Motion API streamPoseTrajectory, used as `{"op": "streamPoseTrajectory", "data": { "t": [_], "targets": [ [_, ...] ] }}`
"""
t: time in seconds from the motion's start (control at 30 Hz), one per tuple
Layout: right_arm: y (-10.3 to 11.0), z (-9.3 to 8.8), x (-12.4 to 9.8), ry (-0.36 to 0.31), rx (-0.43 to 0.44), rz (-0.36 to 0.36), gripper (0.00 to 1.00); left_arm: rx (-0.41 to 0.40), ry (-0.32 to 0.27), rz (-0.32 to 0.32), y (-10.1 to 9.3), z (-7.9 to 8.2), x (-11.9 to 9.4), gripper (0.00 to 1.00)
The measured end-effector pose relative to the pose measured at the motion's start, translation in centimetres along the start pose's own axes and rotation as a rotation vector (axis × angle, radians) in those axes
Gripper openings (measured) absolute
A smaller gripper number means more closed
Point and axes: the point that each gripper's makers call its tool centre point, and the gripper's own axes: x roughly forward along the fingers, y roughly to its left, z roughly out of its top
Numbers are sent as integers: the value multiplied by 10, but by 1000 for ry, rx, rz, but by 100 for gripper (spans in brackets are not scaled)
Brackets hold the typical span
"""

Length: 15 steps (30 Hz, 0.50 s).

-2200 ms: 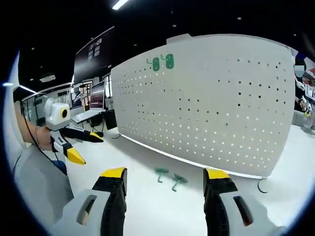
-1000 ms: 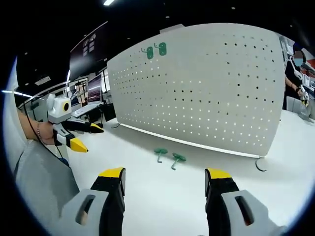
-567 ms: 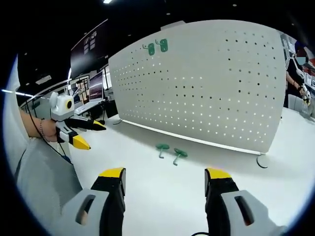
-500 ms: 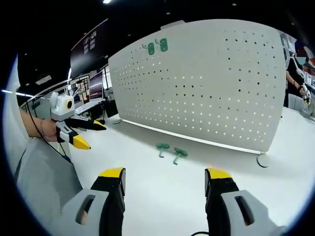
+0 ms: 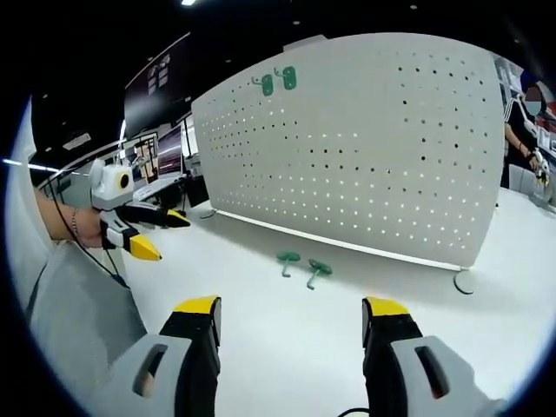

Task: Insert the hook assembly into the mounting plate slot until the hook locks in place.

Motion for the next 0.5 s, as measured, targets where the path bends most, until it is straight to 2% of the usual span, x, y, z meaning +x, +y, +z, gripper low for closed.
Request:
{"op": "streamPoseTrajectory", "data": {
  "t": [0.2,0.37,0.5],
  "targets": [
    [1,-1,0,8,-10,1,63,11,6,-20,0,10,12,75],
    [2,-2,0,18,-22,-2,63,36,59,-56,-3,8,27,75],
    [2,-3,1,22,-23,1,63,38,75,-72,0,12,36,75]
  ]
}}
